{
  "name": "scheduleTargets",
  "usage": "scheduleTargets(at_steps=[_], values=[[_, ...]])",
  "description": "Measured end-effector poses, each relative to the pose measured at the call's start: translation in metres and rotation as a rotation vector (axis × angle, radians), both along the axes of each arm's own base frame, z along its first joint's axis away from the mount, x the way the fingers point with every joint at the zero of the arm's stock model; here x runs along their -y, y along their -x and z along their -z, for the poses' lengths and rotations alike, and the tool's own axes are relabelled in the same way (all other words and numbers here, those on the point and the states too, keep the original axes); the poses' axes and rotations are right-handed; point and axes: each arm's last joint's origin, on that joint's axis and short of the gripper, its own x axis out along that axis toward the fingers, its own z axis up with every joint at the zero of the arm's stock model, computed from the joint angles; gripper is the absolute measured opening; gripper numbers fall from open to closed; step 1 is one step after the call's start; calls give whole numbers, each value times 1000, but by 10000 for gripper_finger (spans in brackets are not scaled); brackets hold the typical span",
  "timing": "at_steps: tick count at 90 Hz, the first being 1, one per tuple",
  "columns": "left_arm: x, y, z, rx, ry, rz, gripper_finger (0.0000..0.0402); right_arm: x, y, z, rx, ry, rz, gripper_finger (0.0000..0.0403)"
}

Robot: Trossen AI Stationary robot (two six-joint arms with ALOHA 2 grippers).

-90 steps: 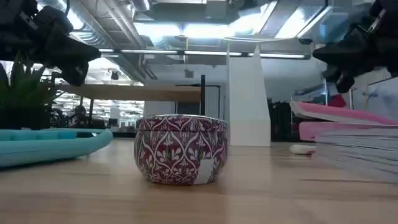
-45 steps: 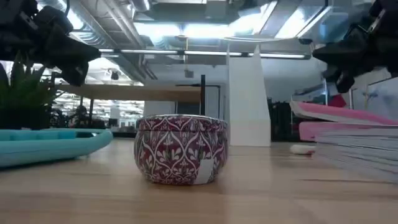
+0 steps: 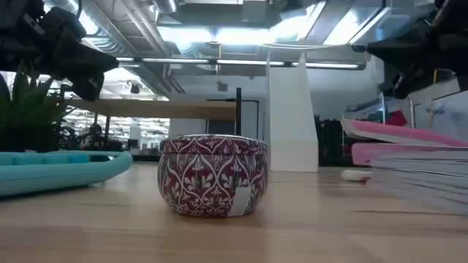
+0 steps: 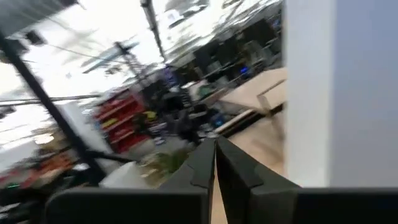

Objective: Stock shelves
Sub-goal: Put the pink stapler on the shelf

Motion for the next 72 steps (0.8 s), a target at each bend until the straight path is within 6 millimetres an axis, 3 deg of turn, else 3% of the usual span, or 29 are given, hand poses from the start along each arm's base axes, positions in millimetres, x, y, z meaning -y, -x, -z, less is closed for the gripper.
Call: scheduleTargets(at_steps=[24,38,44,56,72], values=[[0,0,0,0,0,0,4,-3,-1,5,-48,-33,-110,1],[0,0,0,0,0,0,4,-11,2,-26,238,93,-310,1],[0,0,0,0,0,0,4,-15,2,-44,270,165,-341,1],[0,0,0,-1,0,0,4,-22,-18,-65,23,294,-263,1],[0,0,0,0,0,0,4,-24,-58,-81,-291,357,18,1]])
